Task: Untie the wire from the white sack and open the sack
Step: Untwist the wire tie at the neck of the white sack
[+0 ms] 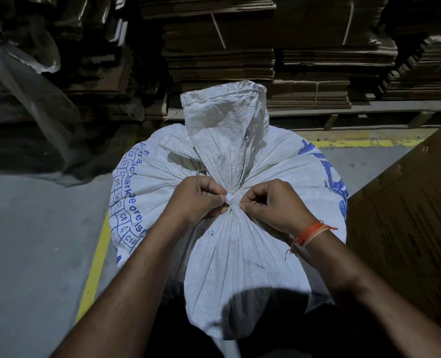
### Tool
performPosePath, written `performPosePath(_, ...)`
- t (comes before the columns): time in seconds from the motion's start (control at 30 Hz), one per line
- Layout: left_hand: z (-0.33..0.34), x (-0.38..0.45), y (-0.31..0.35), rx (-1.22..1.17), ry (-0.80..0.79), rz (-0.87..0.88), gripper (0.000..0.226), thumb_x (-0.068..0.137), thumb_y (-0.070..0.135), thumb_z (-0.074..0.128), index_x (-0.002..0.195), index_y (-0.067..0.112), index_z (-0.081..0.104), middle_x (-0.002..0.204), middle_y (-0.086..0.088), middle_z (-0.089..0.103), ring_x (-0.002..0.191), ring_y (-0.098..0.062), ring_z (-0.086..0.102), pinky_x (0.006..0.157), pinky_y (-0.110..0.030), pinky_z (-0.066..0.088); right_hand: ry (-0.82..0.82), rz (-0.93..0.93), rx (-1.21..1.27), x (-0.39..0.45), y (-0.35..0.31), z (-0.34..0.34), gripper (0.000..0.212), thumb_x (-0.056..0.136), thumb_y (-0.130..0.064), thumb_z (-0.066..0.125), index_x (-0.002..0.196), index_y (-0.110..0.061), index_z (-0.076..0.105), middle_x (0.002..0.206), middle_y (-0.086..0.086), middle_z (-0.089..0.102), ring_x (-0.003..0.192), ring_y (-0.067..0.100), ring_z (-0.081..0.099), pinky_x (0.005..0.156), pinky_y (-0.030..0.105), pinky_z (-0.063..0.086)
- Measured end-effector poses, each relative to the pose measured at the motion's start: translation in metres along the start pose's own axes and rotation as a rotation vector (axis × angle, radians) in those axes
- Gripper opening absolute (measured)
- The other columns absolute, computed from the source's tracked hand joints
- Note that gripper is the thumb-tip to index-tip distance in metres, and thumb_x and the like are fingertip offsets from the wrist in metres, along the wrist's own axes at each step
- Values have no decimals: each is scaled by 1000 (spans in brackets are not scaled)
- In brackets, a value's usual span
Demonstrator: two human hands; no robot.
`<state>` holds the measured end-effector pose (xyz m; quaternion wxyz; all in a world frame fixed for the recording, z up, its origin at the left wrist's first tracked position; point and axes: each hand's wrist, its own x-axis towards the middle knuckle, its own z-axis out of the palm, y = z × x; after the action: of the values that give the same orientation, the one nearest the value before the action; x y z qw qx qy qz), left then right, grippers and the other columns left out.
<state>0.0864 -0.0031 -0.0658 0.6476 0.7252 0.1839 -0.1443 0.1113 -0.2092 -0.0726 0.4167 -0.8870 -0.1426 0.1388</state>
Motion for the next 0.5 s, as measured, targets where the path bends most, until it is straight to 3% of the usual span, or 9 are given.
performPosePath(0.17,0,0,0,-8,0,1,7,89,-8,73,94,-10,70,86,-34,71,65,-25,74,66,-33,66,34,13,11,2,0,7,6,83,-15,79,77,-16,79,73,-1,77,72,13,71,62,9,47)
performPosePath(0.5,0,-1,1,-19,-9,-4,7,89,-7,74,94,-10,70,81,-27,72,66,-25,74,68,-34,65,9,1,24,3,1,4,7,84,-15,77,78,-17,80,74,-3,77,73,11,72,63,11,50)
